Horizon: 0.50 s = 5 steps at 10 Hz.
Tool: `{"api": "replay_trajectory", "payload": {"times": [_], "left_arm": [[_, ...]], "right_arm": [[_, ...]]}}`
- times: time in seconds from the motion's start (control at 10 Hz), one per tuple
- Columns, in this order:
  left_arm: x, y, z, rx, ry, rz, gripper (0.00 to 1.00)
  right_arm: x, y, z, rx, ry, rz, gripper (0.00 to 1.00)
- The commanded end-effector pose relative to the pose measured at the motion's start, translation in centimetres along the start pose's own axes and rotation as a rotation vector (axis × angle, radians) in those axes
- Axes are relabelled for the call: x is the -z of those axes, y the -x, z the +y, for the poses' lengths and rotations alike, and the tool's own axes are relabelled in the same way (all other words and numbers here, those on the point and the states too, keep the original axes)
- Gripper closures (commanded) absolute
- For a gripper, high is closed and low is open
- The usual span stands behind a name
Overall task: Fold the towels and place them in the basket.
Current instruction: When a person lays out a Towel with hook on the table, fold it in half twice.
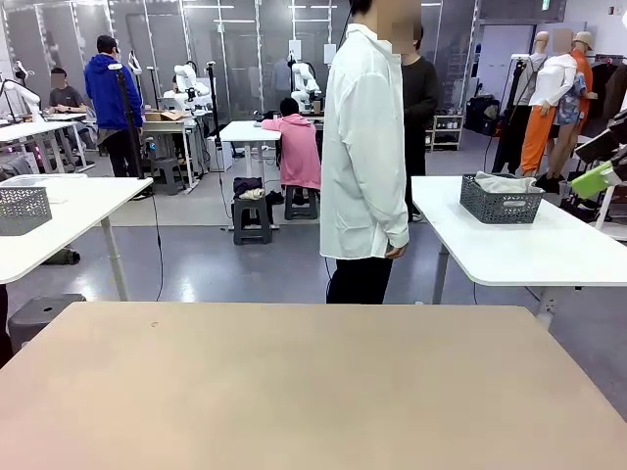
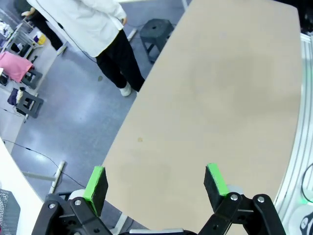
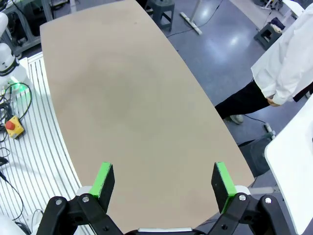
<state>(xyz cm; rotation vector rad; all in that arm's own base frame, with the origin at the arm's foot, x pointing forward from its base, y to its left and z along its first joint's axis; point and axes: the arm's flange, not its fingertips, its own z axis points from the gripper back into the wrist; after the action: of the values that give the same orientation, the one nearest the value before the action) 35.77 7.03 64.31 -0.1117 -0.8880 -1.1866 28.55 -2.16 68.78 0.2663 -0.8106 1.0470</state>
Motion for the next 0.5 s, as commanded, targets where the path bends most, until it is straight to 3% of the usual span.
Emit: {"api": "replay_trajectory", "payload": {"times": [0.0, 0.4], "left_arm": [[0.18, -0.07, 0.28, -0.013, -0.023, -0.017, 0.0], [0.18, -0.07, 0.28, -0.013, -0.023, -0.017, 0.0]], "right_arm": [[0.26, 0.21, -0.11, 0.012, 0.003, 0.002, 0.0], [0.26, 0.21, -0.11, 0.012, 0.003, 0.002, 0.0]]}}
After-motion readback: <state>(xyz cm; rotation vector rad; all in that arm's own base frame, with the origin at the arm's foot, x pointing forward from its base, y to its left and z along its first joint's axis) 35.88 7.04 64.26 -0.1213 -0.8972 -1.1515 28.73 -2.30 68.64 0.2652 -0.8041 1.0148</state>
